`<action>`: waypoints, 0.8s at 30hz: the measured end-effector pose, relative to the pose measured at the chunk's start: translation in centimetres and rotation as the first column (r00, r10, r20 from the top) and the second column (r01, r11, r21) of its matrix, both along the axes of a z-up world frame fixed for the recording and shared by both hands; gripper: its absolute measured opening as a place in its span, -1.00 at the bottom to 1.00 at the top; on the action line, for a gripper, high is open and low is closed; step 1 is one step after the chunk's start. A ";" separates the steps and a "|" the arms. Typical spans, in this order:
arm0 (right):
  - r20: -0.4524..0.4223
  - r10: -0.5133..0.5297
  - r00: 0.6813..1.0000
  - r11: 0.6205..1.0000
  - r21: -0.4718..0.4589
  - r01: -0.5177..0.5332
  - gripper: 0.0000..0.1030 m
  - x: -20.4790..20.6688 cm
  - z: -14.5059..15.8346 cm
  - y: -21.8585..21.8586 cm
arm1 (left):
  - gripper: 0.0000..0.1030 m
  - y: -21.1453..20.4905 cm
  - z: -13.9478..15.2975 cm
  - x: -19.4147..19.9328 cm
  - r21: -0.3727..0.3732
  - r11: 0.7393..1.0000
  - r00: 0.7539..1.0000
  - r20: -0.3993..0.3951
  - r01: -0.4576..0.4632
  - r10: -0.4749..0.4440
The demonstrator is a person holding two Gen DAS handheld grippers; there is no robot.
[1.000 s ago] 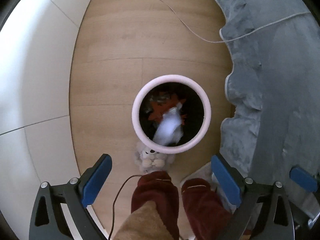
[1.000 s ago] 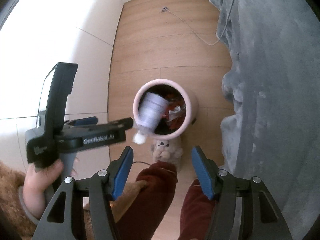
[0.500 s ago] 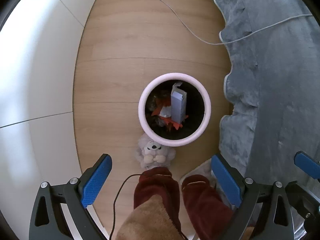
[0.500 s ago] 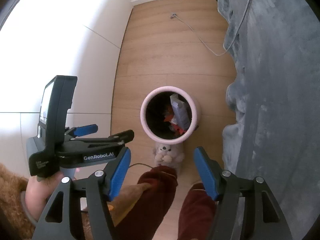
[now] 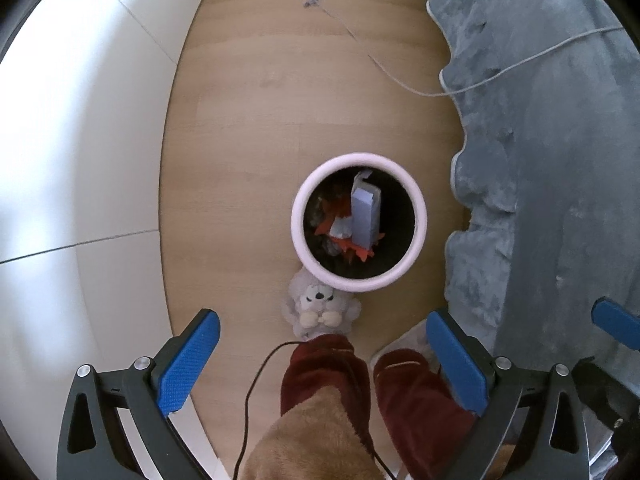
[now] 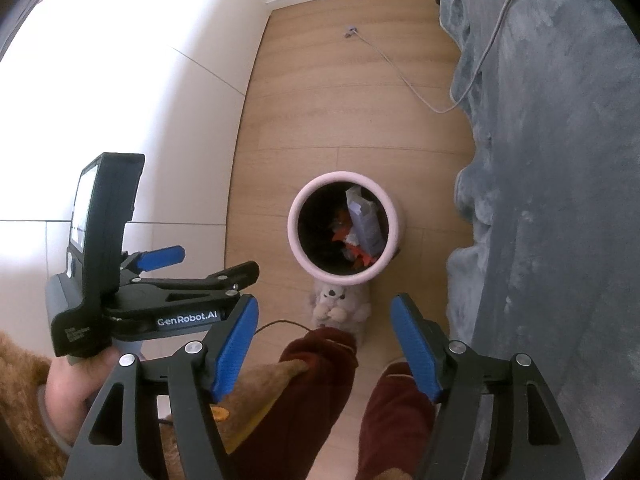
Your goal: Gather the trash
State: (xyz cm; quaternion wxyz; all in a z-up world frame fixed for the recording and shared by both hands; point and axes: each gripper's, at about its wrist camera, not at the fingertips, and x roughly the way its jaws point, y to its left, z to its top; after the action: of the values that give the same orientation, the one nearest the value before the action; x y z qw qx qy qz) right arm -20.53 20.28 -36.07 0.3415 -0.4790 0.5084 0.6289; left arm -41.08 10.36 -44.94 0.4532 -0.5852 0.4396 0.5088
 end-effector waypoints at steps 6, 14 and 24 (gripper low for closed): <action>-0.002 0.011 1.000 1.000 -0.012 -0.011 0.32 -0.3 -0.1 -0.2 | 0.99 0.0 0.4 0.1 0.026 0.999 0.999 -0.030 0.027 -0.026; -0.004 0.021 1.000 1.000 -0.014 -0.021 0.32 -0.3 -0.2 -0.4 | 0.99 0.3 1.5 0.3 0.104 0.993 0.998 -0.033 0.048 -0.045; 0.004 0.021 1.000 1.000 -0.007 -0.021 0.32 -0.2 -0.1 -0.5 | 0.99 0.8 1.4 0.2 0.099 0.994 0.999 -0.022 0.035 -0.033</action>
State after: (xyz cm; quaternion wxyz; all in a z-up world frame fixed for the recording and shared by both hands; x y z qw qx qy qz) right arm -20.78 19.76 -36.22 0.3343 -0.4867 0.5047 0.6298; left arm -40.90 11.11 -43.53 0.4859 -0.5490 0.4281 0.5284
